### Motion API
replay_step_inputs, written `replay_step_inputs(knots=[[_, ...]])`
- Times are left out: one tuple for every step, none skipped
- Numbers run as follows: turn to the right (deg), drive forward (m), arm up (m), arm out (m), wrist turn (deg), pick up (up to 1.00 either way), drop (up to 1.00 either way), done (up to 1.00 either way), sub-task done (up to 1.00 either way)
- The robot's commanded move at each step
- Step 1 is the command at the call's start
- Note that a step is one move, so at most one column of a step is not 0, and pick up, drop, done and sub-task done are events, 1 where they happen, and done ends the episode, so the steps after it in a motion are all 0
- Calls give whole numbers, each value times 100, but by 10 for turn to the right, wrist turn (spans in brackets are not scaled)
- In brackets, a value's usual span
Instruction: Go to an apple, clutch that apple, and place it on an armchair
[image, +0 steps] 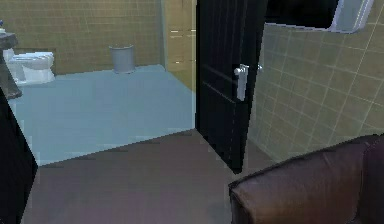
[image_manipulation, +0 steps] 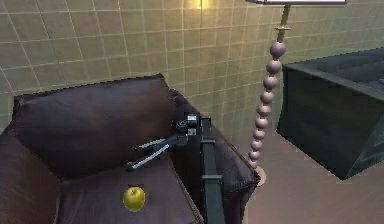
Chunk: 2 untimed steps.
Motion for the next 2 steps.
replay_step_inputs(knots=[[0, 0, 10, 0, 0, 0, 0, 0, 0], [0, 0, 0, -8, 0, 0, 0, 0, 0]])
